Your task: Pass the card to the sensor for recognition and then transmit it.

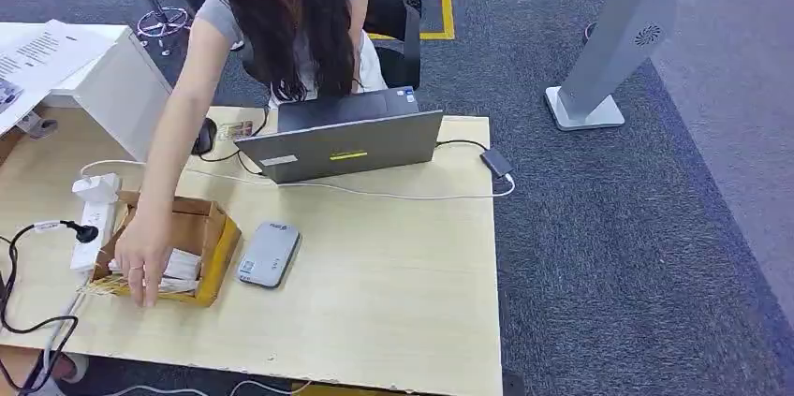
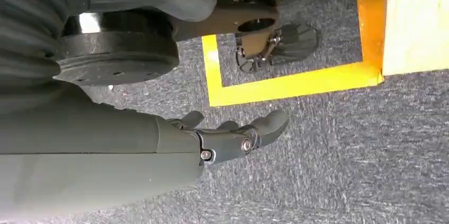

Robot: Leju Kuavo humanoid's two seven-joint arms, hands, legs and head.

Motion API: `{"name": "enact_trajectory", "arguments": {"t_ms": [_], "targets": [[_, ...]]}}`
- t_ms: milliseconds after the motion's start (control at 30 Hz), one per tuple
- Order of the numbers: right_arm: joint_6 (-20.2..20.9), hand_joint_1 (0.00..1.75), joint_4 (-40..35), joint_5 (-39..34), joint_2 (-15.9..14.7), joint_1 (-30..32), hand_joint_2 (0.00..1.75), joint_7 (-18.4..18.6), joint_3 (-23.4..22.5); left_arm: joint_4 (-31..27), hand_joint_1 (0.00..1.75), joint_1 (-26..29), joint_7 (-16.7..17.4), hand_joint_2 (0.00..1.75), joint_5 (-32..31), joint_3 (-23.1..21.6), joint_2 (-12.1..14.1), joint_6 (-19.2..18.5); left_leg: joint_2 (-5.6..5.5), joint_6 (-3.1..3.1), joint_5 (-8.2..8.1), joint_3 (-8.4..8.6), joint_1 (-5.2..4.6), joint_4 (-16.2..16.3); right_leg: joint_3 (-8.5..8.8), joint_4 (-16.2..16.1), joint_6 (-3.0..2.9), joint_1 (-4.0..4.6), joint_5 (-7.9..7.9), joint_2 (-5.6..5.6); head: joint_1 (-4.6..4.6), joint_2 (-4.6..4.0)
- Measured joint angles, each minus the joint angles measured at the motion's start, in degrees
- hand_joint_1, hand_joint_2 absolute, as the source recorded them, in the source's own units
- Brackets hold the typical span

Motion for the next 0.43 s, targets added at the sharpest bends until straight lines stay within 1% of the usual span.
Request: {"name": "enact_trajectory", "arguments": {"t_ms": [33, 67, 133, 267, 433], "targets": [[0.3, 0.0, 0.0, 0.1, 0.0, 0.0, 1.75, 0.0, 0.0, 0.5, 0.0, 0.0, 0.8, 0.0, -0.1, 0.0, -0.5, 1.2, 0.0, 0.0, 0.0, 0.0, -0.02, 0.0, 0.0, 0.0, 0.0, -0.02, 0.0, 0.0, 0.04, 0.0], [0.5, 0.0, 0.0, 0.3, 0.0, 0.0, 1.75, 0.0, 0.0, 1.4, 0.0, 0.0, 1.9, 1.75, -0.3, 0.0, -1.3, 2.1, -0.01, 0.0, 0.0, 0.0, -0.05, 0.0, 0.0, 0.0, 0.01, -0.05, 0.0, -0.01, 0.0, 0.0], [0.9, 0.0, 0.0, 0.6, 0.1, 0.0, 1.75, 0.1, 0.0, 3.1, 0.0, 0.1, 2.7, 1.75, -1.0, 0.0, -2.9, 3.7, -0.03, 0.0, 0.0, -0.01, -0.05, 0.0, 0.01, 0.0, 0.01, -0.06, -0.01, -0.03, 0.02, 0.0], [1.1, 0.0, 0.1, 0.7, 0.1, 0.0, 1.75, 0.5, 0.0, 4.9, 0.0, 0.1, 2.8, 1.75, -3.3, 0.0, -5.7, 6.5, -0.03, 0.03, -0.01, -0.01, -0.09, 0.0, 0.02, 0.0, 0.02, -0.09, -0.01, -0.04, 0.0, 0.0], [1.0, 0.0, 0.1, 0.7, 0.1, 0.0, 1.75, 0.7, 0.0, 6.0, 0.0, 0.1, 2.8, 1.75, -3.8, 0.0, -7.1, 7.1, -0.03, 0.03, -0.01, 0.02, -0.09, 0.0, 0.02, 0.0, 0.03, -0.09, -0.01, -0.04, 0.02, 0.0]]}}
